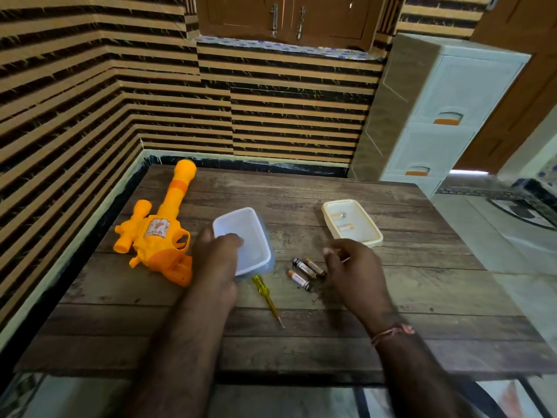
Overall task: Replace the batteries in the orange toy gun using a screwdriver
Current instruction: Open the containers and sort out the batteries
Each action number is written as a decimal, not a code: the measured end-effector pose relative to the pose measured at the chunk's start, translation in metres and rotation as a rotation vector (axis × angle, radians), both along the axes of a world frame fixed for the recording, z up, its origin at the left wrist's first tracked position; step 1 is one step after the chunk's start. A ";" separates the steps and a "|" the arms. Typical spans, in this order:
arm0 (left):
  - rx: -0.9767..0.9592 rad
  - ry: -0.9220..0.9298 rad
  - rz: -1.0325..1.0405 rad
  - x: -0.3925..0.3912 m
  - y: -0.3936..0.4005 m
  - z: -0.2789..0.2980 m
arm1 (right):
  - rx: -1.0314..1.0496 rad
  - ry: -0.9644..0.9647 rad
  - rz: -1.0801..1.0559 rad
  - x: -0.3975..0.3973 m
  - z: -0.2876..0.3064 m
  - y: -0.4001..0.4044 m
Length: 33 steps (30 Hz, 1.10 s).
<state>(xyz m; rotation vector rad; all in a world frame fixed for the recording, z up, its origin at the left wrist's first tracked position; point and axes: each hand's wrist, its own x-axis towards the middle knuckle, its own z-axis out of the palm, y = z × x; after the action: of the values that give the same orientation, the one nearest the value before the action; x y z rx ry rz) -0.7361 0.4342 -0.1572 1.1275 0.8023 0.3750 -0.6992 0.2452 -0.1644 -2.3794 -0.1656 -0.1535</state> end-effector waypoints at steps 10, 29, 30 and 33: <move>-0.122 0.022 -0.025 0.004 0.001 -0.007 | -0.656 -0.119 0.269 -0.016 -0.032 0.036; -0.114 -0.036 -0.058 0.004 -0.018 -0.010 | -0.462 -0.118 0.185 -0.017 -0.029 0.036; -0.103 -0.039 -0.054 0.003 -0.019 -0.010 | -0.421 -0.108 0.160 -0.015 -0.029 0.035; -0.046 -0.052 -0.054 0.004 -0.019 -0.009 | -0.408 -0.113 0.143 -0.012 -0.028 0.033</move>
<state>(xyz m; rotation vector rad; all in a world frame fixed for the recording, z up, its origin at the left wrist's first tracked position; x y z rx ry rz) -0.7316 0.4156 -0.1664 1.0903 0.7295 0.3381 -0.7111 0.2781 -0.1928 -2.7528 -0.4571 -0.2014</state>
